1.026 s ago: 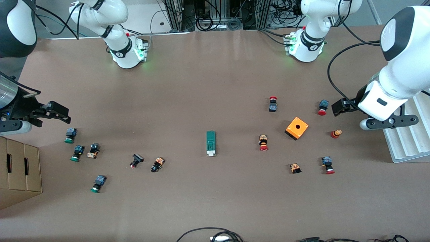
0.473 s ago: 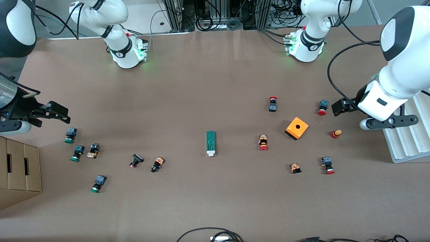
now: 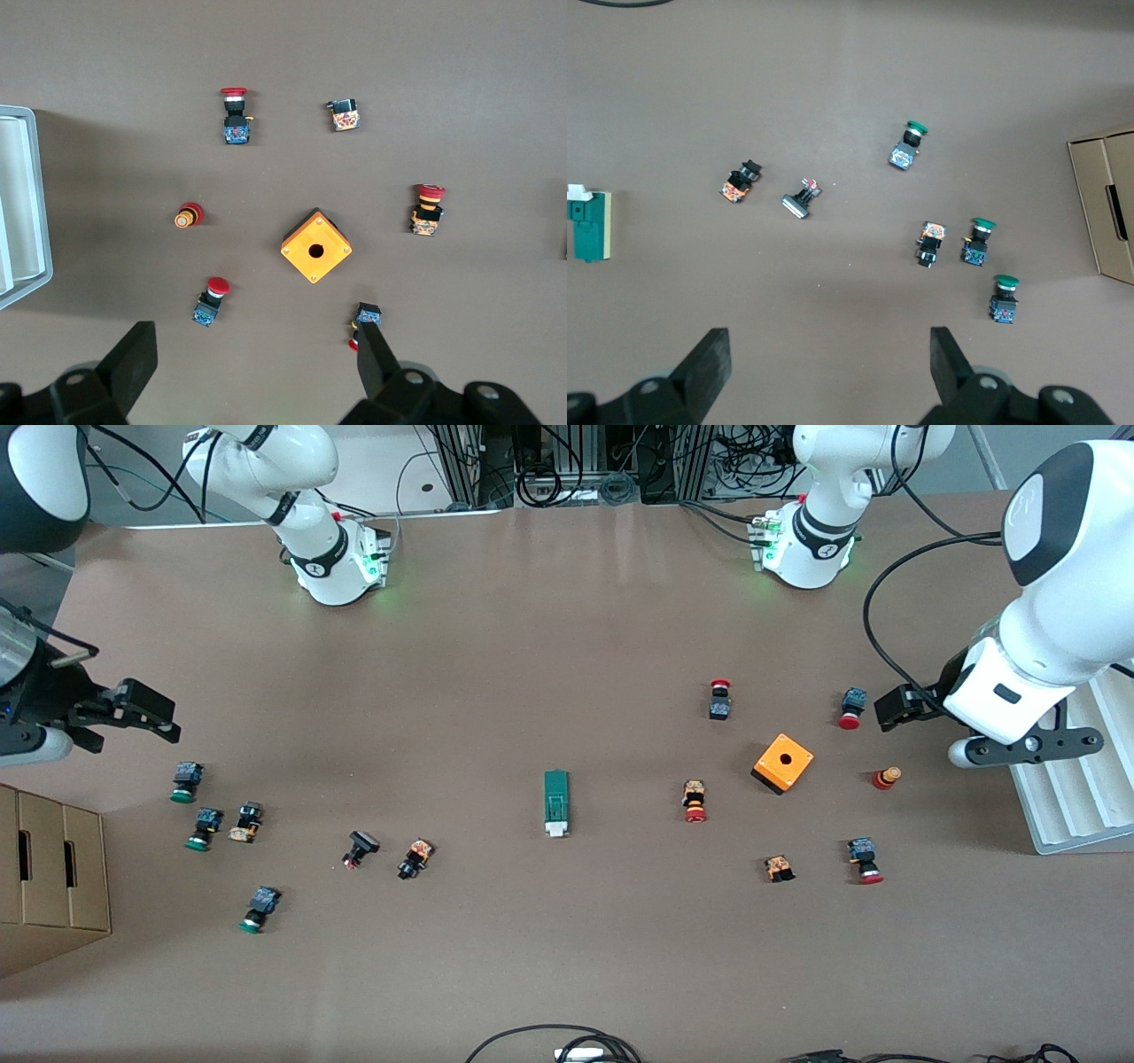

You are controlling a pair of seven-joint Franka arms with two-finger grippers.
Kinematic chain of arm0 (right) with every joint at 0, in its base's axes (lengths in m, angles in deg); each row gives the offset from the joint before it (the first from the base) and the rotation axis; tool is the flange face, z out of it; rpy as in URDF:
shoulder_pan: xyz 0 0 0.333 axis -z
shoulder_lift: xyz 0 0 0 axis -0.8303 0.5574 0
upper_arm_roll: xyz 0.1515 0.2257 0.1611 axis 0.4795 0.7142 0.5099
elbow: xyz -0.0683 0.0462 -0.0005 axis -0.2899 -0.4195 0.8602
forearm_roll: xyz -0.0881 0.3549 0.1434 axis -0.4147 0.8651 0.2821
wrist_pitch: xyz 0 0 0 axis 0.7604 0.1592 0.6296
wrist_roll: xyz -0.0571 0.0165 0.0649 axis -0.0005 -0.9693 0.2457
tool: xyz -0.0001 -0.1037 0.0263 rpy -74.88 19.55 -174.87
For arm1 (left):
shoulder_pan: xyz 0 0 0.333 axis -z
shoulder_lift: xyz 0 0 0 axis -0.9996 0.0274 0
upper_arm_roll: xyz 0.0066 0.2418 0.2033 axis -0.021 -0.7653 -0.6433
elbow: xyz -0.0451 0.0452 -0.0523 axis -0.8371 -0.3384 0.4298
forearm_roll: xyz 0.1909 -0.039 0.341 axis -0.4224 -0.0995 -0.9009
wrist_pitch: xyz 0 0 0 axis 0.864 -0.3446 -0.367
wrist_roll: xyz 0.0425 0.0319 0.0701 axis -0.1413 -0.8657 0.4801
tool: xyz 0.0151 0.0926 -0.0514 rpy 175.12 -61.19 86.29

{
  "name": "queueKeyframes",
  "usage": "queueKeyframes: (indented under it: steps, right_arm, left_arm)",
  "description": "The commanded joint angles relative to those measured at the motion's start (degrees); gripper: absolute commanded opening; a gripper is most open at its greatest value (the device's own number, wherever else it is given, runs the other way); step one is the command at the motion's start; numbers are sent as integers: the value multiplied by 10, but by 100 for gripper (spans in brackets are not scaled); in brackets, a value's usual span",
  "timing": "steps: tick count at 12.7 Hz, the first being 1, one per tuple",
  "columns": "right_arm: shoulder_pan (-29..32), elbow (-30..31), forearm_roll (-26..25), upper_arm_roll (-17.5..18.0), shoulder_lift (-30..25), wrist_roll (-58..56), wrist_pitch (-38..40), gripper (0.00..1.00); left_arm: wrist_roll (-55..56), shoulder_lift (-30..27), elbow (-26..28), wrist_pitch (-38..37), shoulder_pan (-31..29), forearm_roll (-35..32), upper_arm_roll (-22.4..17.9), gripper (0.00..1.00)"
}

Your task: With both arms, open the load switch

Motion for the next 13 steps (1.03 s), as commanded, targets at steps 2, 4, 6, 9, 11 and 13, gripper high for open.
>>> queueKeyframes:
  steps: [2,4,6,9,11,13]
  right_arm:
    - [-1,-2,-1,-1,-8,-3,9,100]
    - [-1,-2,0,-1,-8,-5,9,100]
    - [-3,-1,-1,0,-7,-5,8,100]
    - [-4,0,-5,1,6,-5,6,100]
    - [-4,0,-5,1,12,-5,7,100]
    - [-4,0,0,1,21,-4,4,100]
  left_arm:
    - [-1,-5,-4,-8,2,5,0,100]
    - [-1,-6,-4,-9,2,5,0,100]
    - [-1,-5,-4,-8,2,5,0,100]
    - [-1,-5,-4,-9,2,5,0,100]
    - [-1,-5,-4,-9,1,5,0,100]
    - [-1,-5,-4,-9,1,5,0,100]
